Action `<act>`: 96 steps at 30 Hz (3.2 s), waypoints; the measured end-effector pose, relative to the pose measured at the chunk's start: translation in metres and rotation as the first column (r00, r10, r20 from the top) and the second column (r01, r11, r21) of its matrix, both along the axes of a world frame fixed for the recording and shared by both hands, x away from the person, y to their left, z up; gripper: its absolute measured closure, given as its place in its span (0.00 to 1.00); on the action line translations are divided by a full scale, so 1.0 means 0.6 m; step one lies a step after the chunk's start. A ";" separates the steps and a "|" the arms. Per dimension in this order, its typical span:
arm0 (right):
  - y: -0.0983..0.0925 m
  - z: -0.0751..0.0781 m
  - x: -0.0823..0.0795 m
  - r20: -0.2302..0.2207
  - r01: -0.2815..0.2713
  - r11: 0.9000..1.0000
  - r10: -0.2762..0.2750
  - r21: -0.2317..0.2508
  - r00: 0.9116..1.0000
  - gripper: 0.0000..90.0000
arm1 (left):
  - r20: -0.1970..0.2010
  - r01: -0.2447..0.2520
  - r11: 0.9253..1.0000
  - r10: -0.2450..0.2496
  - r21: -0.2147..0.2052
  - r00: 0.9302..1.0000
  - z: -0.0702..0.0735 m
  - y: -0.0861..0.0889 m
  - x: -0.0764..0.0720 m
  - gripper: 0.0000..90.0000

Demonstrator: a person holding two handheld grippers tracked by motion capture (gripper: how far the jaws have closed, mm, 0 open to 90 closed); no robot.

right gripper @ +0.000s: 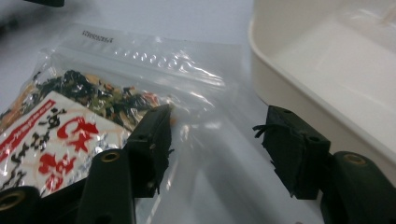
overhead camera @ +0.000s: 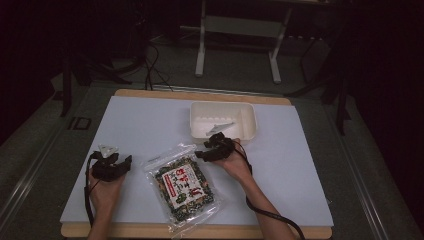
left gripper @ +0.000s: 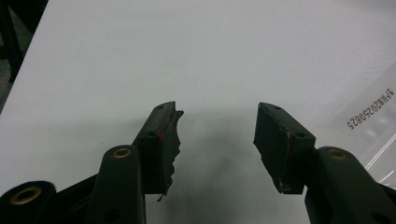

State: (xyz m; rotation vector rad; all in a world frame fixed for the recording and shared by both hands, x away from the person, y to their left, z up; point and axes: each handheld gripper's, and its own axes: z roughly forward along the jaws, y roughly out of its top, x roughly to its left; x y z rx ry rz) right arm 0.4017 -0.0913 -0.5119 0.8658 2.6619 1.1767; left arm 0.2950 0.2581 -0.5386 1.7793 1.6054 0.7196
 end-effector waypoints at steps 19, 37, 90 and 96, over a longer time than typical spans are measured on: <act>0.058 -0.033 0.018 -0.055 -0.015 1.000 0.014 -0.008 0.998 0.31 | 0.003 -0.004 1.000 0.004 0.011 1.000 0.001 0.001 -0.004 0.55; 0.057 -0.033 0.018 -0.019 -0.061 0.997 0.062 0.042 0.998 0.82 | 0.007 -0.011 1.000 0.011 0.005 1.000 0.001 0.004 -0.005 0.55; -0.031 0.181 -0.014 0.221 -0.133 0.957 0.075 0.258 0.972 1.00 | 0.009 0.008 1.000 -0.008 -0.003 1.000 0.000 0.001 -0.003 0.55; -0.050 0.213 -0.009 0.238 -0.125 0.945 0.052 0.302 0.970 1.00 | 0.009 0.006 1.000 -0.006 -0.006 1.000 -0.001 0.000 -0.003 0.55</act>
